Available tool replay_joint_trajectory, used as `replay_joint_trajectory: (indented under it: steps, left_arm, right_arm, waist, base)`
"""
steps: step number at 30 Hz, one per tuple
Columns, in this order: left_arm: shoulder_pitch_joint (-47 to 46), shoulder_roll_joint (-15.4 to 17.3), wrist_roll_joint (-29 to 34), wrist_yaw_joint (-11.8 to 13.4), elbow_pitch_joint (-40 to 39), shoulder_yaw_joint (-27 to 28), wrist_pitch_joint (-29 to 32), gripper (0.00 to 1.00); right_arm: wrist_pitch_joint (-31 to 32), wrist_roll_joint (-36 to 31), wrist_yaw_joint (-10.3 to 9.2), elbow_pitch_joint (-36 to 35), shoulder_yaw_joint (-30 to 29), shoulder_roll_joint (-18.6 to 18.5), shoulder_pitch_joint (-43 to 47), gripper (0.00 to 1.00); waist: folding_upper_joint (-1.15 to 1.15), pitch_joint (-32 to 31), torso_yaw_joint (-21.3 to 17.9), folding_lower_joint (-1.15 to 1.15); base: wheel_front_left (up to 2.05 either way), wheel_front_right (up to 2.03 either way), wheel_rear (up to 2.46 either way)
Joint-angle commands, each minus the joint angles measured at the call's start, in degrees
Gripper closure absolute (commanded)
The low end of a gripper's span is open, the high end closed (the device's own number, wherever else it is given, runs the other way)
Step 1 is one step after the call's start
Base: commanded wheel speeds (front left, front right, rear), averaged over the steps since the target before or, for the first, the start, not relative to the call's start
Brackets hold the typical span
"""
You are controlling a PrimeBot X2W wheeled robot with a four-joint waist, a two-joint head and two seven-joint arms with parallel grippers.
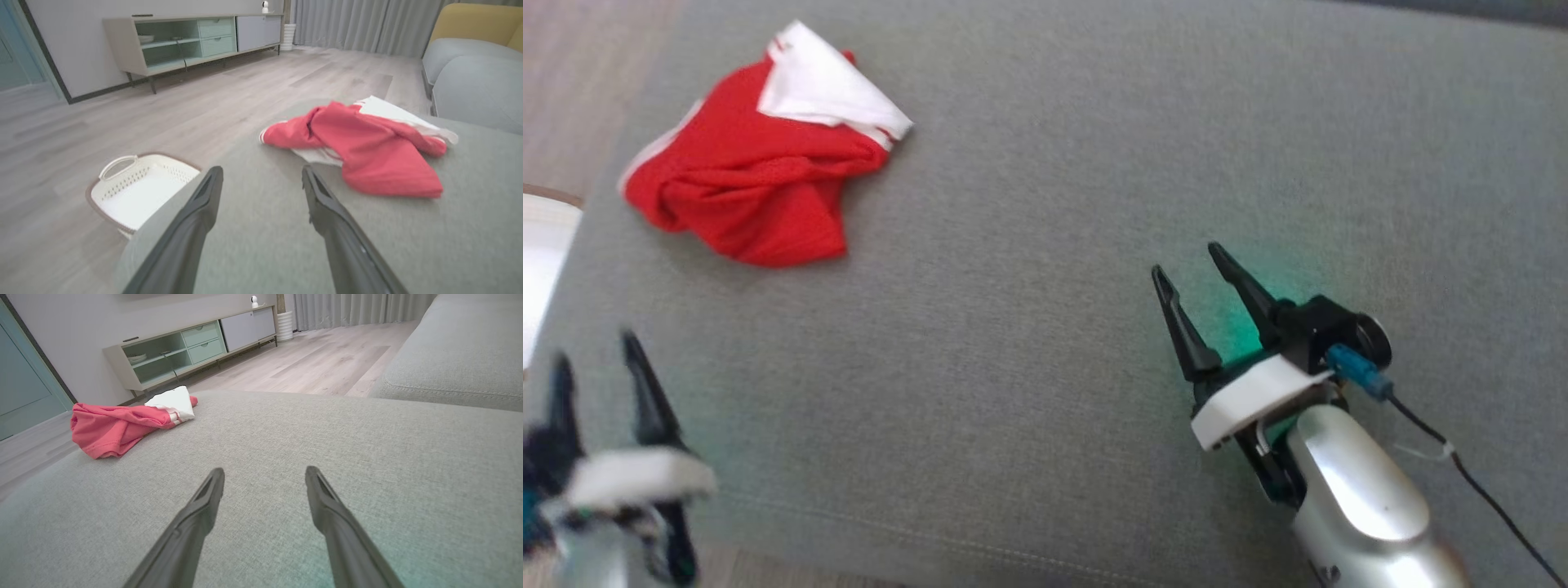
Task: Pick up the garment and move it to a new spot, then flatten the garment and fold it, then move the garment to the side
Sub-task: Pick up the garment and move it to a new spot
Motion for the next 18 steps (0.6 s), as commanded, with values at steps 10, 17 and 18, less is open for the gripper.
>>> replay_joint_trajectory:
  steps: [10, 17, 18]
  left_arm:
    - [-18.00, 12.98, 0.94, -2.86, 8.53, -0.59, -0.29, 0.00]
    - [-27.24, 19.75, -3.99, -3.05, 20.27, -10.54, 0.29, 0.00]
    - [-28.11, 20.52, -4.87, -3.06, 21.68, -12.54, 0.72, 0.00]
  right_arm:
    - [-0.62, -2.19, 0.02, -4.87, 0.92, 0.37, -4.66, 0.00]
    - [-0.62, -2.74, 0.02, -6.69, 0.78, 0.37, -5.94, 0.00]
    - [-0.62, -2.76, 0.02, -6.90, 0.81, 0.37, -6.09, 0.00]
  waist:
    - [0.00, 7.78, -5.64, -0.01]
    - [0.00, 10.97, -8.44, -0.01]
    - [0.00, 11.40, -8.85, -0.01]
  base:
    - [0.00, 0.00, 0.00]
    - [0.00, 0.00, 0.00]
    - [0.00, 0.00, 0.00]
